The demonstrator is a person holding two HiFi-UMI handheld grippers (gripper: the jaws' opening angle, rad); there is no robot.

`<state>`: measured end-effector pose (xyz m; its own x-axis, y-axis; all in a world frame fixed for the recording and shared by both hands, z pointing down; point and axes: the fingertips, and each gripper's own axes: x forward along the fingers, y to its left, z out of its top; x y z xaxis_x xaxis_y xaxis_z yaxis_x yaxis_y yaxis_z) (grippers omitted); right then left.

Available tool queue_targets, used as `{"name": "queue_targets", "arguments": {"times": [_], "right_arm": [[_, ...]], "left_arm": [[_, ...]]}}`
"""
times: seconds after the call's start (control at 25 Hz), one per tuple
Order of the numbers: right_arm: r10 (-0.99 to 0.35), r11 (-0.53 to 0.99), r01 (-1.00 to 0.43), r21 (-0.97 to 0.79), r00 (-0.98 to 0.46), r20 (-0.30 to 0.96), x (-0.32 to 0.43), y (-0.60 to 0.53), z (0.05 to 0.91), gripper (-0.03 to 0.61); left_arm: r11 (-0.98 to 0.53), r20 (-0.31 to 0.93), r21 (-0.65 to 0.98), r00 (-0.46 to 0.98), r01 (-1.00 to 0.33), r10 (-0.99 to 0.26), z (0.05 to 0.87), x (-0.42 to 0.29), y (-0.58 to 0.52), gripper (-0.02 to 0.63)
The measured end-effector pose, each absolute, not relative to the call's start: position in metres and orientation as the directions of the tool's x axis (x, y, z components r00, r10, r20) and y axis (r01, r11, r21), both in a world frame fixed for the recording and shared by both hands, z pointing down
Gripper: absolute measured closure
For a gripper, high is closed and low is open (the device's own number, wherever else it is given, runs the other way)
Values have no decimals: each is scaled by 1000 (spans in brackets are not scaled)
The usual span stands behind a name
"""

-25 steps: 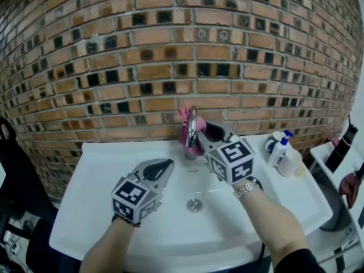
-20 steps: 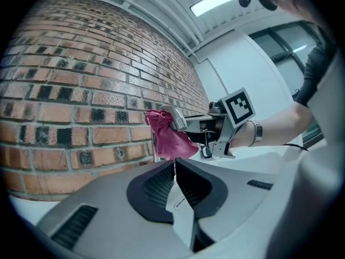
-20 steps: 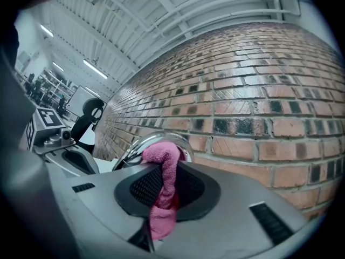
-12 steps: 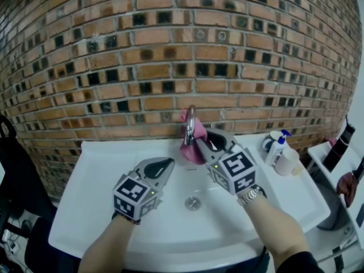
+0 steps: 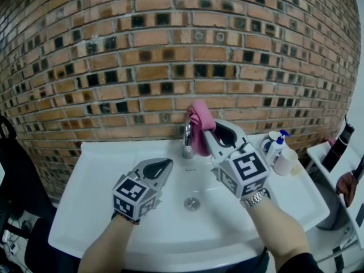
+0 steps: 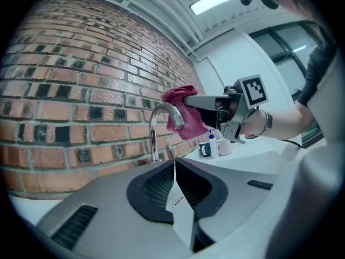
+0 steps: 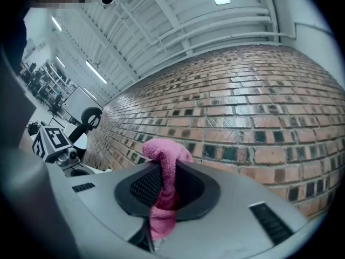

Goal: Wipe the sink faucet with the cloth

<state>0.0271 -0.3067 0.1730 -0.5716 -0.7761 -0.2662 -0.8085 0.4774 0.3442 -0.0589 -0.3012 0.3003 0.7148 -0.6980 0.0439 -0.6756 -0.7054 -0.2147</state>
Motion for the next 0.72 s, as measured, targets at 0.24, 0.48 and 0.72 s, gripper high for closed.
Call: {"name": "queue_targets", "arguments": {"times": [0.24,0.48,0.72], "right_arm": [[-780,479,-808,342,-571,-257,17,-316,168,515],[-816,455,-836,305,-529,-233,16,-339,165,515],[-837,438,-849,295,-505,-212,20,-367,165,517]], "left_arm": [[-705,33,-208,716,-678,-698,300,-59,-302,597],[-701,37,-209,711,-682,-702,301,-61,-304,597],[-705,51,-208,713,-678,-700,304,-61,-304,597]]}}
